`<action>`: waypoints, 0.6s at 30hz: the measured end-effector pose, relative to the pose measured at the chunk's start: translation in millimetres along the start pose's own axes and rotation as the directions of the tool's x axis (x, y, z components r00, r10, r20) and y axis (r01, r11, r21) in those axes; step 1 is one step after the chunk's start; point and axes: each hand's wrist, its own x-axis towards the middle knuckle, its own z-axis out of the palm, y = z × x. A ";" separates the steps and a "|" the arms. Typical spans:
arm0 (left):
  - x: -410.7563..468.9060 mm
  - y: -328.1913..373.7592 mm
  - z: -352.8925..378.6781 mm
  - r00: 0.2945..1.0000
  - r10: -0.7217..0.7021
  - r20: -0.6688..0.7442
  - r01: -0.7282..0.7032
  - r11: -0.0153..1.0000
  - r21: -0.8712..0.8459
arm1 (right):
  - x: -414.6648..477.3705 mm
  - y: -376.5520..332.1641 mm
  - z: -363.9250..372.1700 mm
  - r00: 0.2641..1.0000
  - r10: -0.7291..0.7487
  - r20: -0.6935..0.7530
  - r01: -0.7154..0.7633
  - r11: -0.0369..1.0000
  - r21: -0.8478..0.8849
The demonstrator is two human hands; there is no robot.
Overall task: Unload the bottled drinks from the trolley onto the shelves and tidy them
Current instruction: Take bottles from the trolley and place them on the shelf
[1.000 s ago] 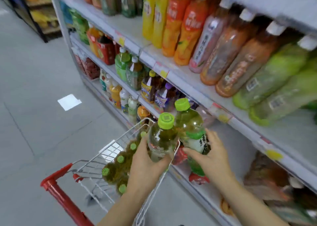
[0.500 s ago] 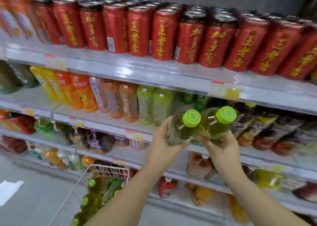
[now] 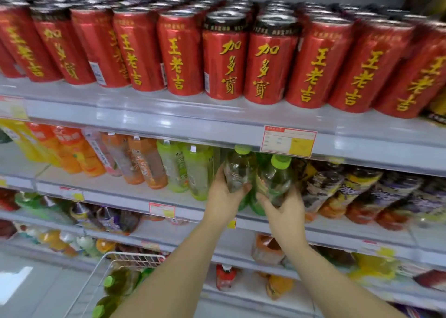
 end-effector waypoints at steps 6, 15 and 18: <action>9.0 -5.3 3.3 1.000 0.010 -0.025 -0.005 0.982 0.187 | 9.6 9.7 14.3 0.994 0.107 -0.013 -0.107 0.974 -0.199; -44.0 -51.8 13.0 0.941 0.328 0.079 -0.308 0.741 0.596 | -37.8 34.3 9.8 0.977 -0.104 0.184 0.166 0.917 -0.364; -23.3 -40.1 14.3 0.982 0.173 0.080 -0.188 0.815 0.548 | -19.9 29.2 16.6 0.962 -0.034 0.270 0.135 0.920 -0.368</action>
